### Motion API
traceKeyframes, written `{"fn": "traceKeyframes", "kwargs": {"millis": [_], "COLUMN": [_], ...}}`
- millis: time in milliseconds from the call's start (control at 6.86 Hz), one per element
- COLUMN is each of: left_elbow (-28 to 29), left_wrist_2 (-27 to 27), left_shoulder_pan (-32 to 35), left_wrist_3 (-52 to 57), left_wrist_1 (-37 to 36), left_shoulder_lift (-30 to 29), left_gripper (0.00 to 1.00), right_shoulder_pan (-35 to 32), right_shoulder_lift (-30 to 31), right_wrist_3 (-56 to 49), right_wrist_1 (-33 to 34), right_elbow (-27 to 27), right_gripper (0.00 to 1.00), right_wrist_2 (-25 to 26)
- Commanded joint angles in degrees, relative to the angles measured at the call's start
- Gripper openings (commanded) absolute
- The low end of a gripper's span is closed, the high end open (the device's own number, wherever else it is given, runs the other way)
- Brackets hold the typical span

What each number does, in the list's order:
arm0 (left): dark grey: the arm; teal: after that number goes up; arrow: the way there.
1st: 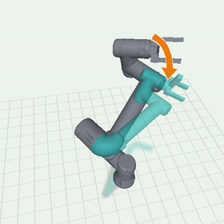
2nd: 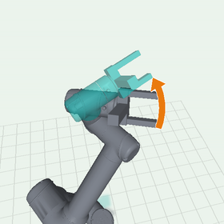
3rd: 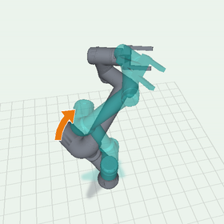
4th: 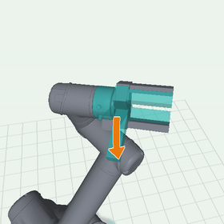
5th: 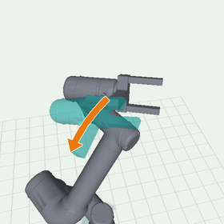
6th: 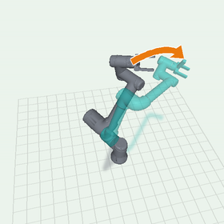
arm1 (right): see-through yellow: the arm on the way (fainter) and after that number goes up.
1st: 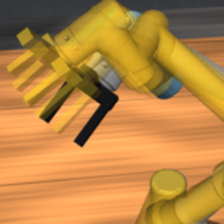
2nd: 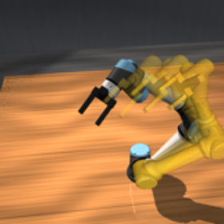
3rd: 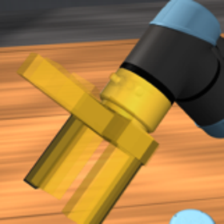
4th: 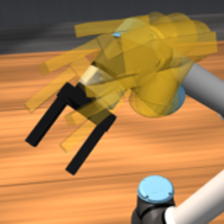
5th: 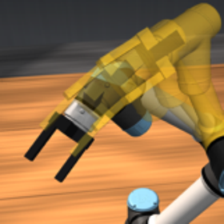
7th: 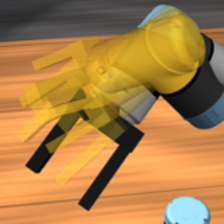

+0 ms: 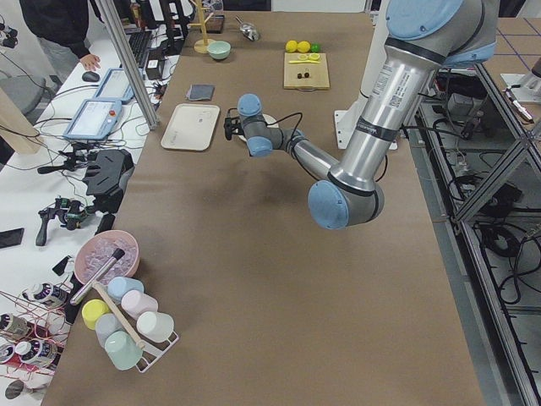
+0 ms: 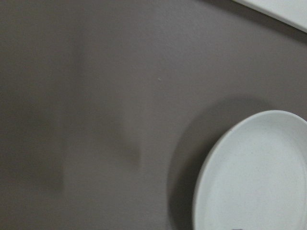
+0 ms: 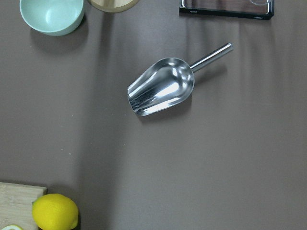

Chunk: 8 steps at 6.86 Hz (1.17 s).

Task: Place red cherry on plate
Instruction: 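Set the plate down, open the left gripper and withdraw the left arm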

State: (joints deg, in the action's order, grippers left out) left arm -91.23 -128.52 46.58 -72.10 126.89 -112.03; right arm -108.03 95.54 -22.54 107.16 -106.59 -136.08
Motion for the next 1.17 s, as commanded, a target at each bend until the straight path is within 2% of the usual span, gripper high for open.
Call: {"fn": "traceKeyframes", "kwargs": {"millis": [0, 146, 291, 583, 728, 874, 1020], "left_elbow": [-3.43, -1.95, -1.76, -2.63, -3.95, -4.31, -4.31], "left_wrist_2": [-9.97, -14.35, -17.44, -23.24, -23.96, -24.15, -24.67], "left_shoulder_pan": [15.05, 22.08, 26.06, 31.53, 31.81, 31.81, 31.73], "left_wrist_3": [19.51, 27.98, 32.67, 41.3, 41.94, 41.95, 41.95], "left_wrist_1": [0.02, -1.63, -5.04, -13.2, -14.9, -16.22, -17.63], "left_shoulder_lift": [15.37, 17.61, 17.72, 17.72, 17.46, 16.85, 15.54], "left_gripper": [0.99, 0.99, 0.99, 0.99, 0.99, 0.99, 0.99], "right_shoulder_pan": [6.21, 11.38, 16.66, 26.07, 29.68, 35.2, 41.78], "right_shoulder_lift": [-3.84, -7.09, -10.52, -12.73, -12.66, -12.66, -11.88], "right_wrist_3": [8.93, 14.4, 23.68, 36.39, 44.09, 50.6, 59.89], "right_wrist_1": [0.15, 0.06, 0.06, -0.2, -0.2, -0.72, -2.3], "right_elbow": [-1.07, -1.86, -3.78, -11.41, -15.88, -18.02, -22.3], "right_gripper": [1.0, 1.0, 1.0, 1.0, 1.0, 1.0, 1.0], "right_wrist_2": [-2.95, -2.96, -2.53, -2.17, -2.35, -0.87, 4.37]}}
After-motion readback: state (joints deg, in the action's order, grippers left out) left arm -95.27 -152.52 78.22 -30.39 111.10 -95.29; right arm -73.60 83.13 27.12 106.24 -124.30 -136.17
